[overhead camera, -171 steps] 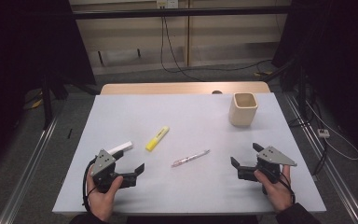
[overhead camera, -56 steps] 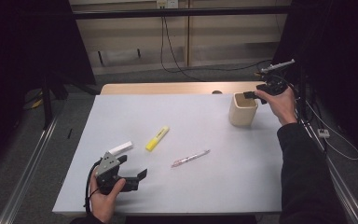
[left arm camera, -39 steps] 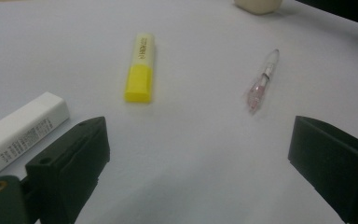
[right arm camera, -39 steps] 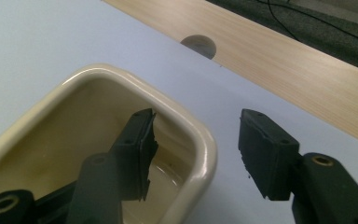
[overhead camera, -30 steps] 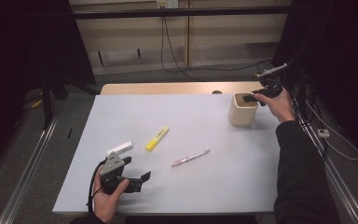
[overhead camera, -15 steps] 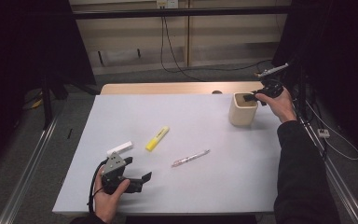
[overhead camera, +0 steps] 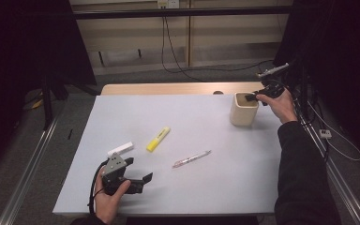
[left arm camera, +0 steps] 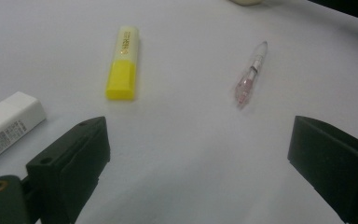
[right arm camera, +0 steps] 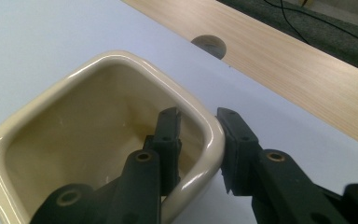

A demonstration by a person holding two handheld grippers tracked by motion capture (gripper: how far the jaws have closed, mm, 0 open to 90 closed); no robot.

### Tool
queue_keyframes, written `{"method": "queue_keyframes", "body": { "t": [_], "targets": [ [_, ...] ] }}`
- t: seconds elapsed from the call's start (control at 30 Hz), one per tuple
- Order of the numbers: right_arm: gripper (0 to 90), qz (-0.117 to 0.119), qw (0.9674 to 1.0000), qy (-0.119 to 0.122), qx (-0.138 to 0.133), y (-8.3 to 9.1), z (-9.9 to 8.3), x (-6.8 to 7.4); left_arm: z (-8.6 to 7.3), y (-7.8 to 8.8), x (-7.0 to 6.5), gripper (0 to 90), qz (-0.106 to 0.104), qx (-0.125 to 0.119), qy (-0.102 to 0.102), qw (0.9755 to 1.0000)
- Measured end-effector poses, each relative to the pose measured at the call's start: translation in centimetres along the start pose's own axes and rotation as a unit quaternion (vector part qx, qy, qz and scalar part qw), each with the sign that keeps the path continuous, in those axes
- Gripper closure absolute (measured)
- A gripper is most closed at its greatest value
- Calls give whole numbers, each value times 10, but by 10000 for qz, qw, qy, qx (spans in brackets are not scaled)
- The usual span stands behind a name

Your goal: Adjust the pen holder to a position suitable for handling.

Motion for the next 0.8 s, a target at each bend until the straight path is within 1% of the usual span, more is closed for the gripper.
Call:
{"method": "queue_keyframes", "body": {
  "t": [0.1, 0.37, 0.5, 0.57, 0.73, 0.8],
  "targets": [
    [713, -97, 9999, -32, 6, 0, 0, 0, 0, 0, 0, 54, 1, -5, 1, 10000],
    [714, -143, 9998, -127, 11, 0, 0, 1, 0, 0, 0, 54, 9, -5, -20, 10000],
    [715, -164, 9998, -126, 39, 1, 1, 5, 1, 1, 0, 54, 12, -7, -27, 10000],
    [715, -187, 9997, -127, 0, 3, 3, 7, 1, 1, -1, 54, 15, -21, -27, 10000],
    [716, -114, 9997, -116, -167, 7, 8, 16, 1, 2, 0, 54, 12, -28, -70, 10000],
    [716, -128, 9998, -33, -151, 8, 10, 25, 1, 2, 0, 54, 8, -13, -50, 10000]
  ]
}}
Point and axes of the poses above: each handheld gripper's, and its own axes: y roughly backward along the jaws, z roughly out of its top, x roughly to its left, the point moved 7 cm from there along -y, roughly forward along the jaws, and after that the axes turned 7 degrees about x, right-handed, at the moved point
